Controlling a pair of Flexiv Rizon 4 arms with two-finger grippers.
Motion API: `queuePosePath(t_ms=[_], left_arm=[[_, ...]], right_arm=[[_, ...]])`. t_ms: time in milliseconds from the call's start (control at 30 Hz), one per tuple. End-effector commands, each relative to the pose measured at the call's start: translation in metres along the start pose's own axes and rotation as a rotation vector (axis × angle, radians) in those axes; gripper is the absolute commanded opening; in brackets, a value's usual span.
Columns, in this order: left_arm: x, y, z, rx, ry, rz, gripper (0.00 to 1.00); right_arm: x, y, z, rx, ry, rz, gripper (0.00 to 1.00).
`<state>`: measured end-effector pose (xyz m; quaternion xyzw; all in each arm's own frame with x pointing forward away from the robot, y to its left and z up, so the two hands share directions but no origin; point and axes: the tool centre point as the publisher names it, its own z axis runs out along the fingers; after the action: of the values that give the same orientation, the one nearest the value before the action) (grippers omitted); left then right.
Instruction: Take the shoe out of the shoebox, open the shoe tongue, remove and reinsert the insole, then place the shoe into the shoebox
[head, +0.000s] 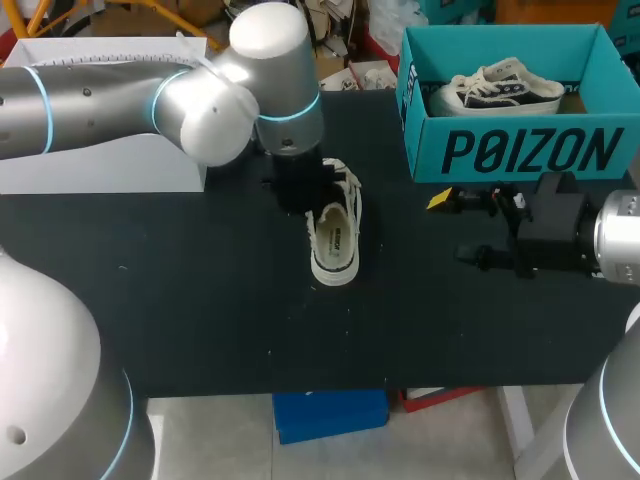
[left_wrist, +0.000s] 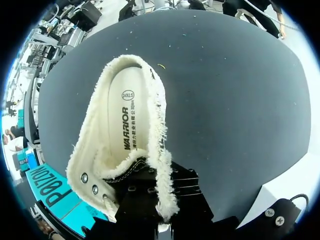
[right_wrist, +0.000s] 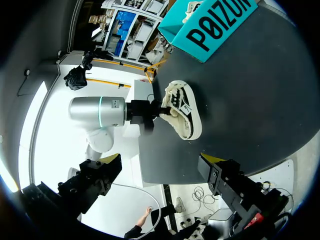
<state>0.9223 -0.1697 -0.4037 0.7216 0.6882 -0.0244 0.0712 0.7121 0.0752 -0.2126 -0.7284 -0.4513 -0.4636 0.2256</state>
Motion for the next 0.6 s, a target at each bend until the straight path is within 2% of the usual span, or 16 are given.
queuePosePath(t_ms=[33, 333, 600], left_arm=[[0.001, -0.001, 0.004, -0.007, 0.000, -0.003, 0.00], [-0.003, 0.003, -0.023, 0.002, -0.044, -0.008, 0.00], [-0.013, 0.005, -0.062, -0.018, -0.086, -0.001, 0.00]], right_arm=[[0.000, 0.000, -0.001, 0.001, -0.002, 0.000, 1.00], [0.000, 0.000, -0.001, 0.001, -0.002, 0.000, 1.00], [0.000, 0.000, -0.001, 0.001, -0.002, 0.000, 1.00]])
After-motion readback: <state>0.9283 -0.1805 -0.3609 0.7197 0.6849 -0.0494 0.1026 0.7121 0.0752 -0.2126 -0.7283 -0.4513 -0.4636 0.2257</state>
